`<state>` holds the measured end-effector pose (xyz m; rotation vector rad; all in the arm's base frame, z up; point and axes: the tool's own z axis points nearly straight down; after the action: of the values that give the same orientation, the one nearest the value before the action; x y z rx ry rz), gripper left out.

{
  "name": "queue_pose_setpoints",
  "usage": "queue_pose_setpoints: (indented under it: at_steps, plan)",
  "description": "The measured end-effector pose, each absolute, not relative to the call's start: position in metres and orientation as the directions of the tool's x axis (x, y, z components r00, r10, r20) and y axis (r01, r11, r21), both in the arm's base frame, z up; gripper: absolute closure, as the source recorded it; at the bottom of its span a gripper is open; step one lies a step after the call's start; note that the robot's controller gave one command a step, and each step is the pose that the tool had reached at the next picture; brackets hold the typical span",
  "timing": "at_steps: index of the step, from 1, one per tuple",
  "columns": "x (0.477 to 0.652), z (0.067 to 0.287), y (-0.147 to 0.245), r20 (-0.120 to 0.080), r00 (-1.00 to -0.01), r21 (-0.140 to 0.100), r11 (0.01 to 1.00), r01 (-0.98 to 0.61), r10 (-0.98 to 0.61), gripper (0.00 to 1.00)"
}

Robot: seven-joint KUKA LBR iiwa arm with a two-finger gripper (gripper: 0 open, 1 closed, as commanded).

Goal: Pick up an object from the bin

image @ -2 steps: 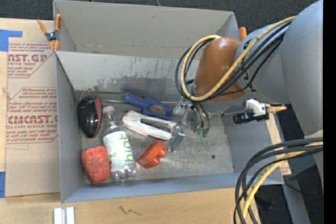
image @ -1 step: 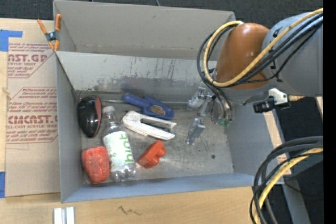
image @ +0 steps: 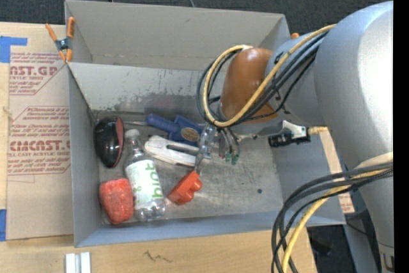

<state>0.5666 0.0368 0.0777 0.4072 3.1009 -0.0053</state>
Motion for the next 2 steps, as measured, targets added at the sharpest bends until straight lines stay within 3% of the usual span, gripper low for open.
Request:
queue_pose_setpoints:
  at_steps: [1,2]
  plan:
    - [0.5626,0.0715,0.0403,-0.004,-0.966,0.001,0.966,0.257,0.257,0.00]
    - [0.5627,0.0716,0.0403,-0.004,-0.966,0.001,0.966,0.257,0.257,0.00]
